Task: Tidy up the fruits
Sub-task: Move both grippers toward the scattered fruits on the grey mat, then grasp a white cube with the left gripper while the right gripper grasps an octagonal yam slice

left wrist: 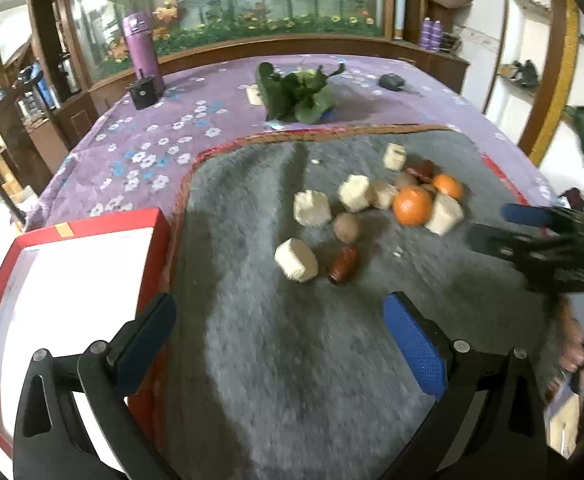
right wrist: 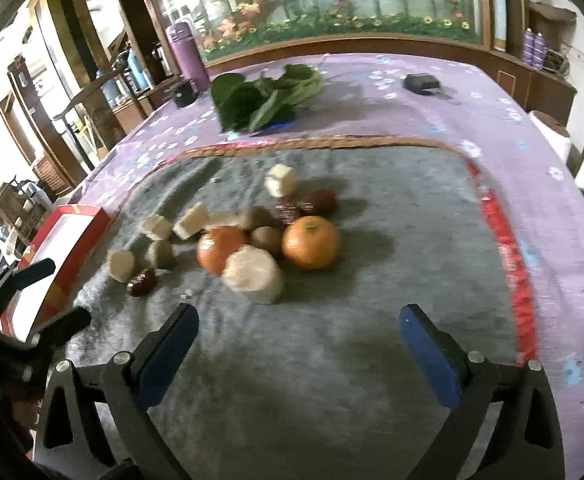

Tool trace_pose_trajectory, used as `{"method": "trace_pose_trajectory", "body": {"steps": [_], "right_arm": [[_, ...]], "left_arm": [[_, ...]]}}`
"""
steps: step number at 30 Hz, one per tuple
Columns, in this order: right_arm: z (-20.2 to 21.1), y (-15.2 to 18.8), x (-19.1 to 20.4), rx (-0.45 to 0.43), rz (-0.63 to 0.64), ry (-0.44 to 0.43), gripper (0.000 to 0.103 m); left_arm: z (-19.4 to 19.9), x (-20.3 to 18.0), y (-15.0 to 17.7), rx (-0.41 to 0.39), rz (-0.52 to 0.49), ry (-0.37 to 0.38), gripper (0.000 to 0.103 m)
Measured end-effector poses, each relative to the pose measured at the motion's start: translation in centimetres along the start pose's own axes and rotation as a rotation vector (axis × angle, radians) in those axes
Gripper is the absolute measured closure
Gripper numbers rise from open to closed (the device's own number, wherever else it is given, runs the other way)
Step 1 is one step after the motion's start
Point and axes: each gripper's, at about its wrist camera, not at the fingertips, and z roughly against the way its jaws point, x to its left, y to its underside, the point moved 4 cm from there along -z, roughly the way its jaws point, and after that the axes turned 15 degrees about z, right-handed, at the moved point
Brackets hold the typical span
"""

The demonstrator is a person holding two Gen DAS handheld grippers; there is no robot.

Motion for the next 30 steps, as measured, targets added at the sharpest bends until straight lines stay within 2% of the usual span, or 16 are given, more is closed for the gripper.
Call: {"method": "trace_pose_trajectory", "body": {"steps": [2, 3, 7, 9, 11, 13, 14, 15, 16, 17, 19, 21, 23, 25, 30], "right_arm": [[-0.5, -0.2, 0.7, 0.012, 0.009, -0.007, 0.005], [-0.8, -0.3, 1.0, 0.019, 0.012, 0.008, 0.009], [-1.3, -0.6, 1.6, 0.027, 0.012, 0.015, 0.016], [-1.8, -0.9, 1.8, 0.037, 0.012, 0.015, 0.029], [-2.6, -0.9, 1.9, 0.059, 0.004, -0.003, 0.037], [-2.7, -1.1, 2.0, 0.05, 0.019, 0.022, 0.044], [-2.8, -1.1, 2.1, 0.056, 0.031, 0.037, 0.052], [-2.9, -1.3, 2.2, 0.056, 0.04, 0.048, 0.063], [-2.9, -1.3, 2.2, 0.054, 0.046, 0.047, 0.07], [-2.9, -1.3, 2.2, 0.046, 0.044, 0.032, 0.075], [-2.8, -1.2, 1.7, 0.028, 0.018, -0.01, 0.075], [-2.8, -1.0, 1.0, 0.008, -0.008, -0.057, 0.075], [-2.7, -0.9, 0.5, -0.011, -0.034, -0.1, 0.075], [-2.7, -0.9, 0.3, -0.019, -0.053, -0.126, 0.075], [-2.7, -0.9, 0.3, -0.026, -0.053, -0.144, 0.074]], "left_arm": [[0.4, 0.1, 0.3, -0.019, -0.011, 0.035, 0.0], [0.3, 0.0, 0.6, -0.058, -0.003, 0.045, 0.0], [0.1, 0.7, -0.6, -0.062, 0.041, 0.033, 0.0], [-0.2, 0.4, -1.2, -0.072, 0.017, -0.015, 0.0], [-1.0, -0.3, -1.5, -0.054, -0.031, -0.037, 0.0], [-1.4, -0.6, -1.4, -0.041, -0.041, -0.021, 0.0], [-1.7, -0.9, -1.4, -0.031, -0.047, 0.003, 0.001], [-1.8, -1.0, -1.4, -0.03, -0.047, 0.018, 0.006], [-2.1, -1.1, -1.4, -0.017, -0.048, 0.037, 0.01], [-2.5, -1.3, -1.4, 0.005, -0.048, 0.063, 0.019], [-2.9, -1.6, -1.3, 0.02, -0.05, 0.086, 0.029], [-3.6, -1.9, -1.3, 0.038, -0.052, 0.102, 0.048], [-4.2, -1.9, -1.3, 0.056, -0.039, 0.111, 0.055], [-4.5, -1.7, -1.5, 0.059, -0.017, 0.13, 0.056], [-4.8, -1.6, -1.9, 0.073, 0.002, 0.143, 0.066]]}}
